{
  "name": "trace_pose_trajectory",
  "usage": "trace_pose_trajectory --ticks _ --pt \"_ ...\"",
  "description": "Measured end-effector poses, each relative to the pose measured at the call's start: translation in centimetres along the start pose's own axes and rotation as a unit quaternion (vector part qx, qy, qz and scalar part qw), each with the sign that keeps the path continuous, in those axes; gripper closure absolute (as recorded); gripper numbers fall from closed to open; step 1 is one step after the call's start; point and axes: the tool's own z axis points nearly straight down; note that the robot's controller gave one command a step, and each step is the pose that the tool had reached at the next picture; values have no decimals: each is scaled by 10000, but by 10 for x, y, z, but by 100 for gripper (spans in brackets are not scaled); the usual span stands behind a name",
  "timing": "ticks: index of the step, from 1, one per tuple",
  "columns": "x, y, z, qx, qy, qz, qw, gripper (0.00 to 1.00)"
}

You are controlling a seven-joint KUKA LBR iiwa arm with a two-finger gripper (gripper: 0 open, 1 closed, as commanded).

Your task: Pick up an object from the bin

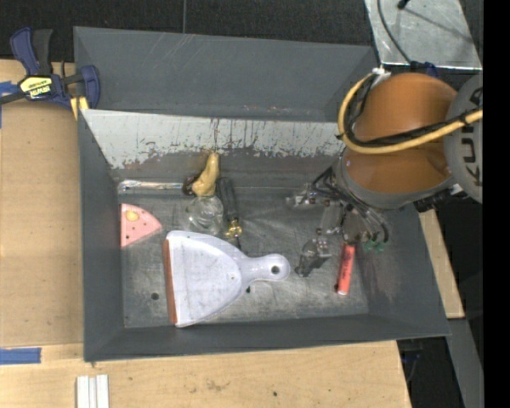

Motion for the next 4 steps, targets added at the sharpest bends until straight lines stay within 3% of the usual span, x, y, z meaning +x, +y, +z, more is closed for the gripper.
trace_pose_trajectory --ticks 1,2,3,4 --pt "14 7 15 -3 131 -303 9995 0" --pt "7 19 18 -1 -43 -473 9989 0" --pt "16 9 83 -3 16 -397 9992 0" --pt "5 35 135 -8 -58 -431 9991 100"
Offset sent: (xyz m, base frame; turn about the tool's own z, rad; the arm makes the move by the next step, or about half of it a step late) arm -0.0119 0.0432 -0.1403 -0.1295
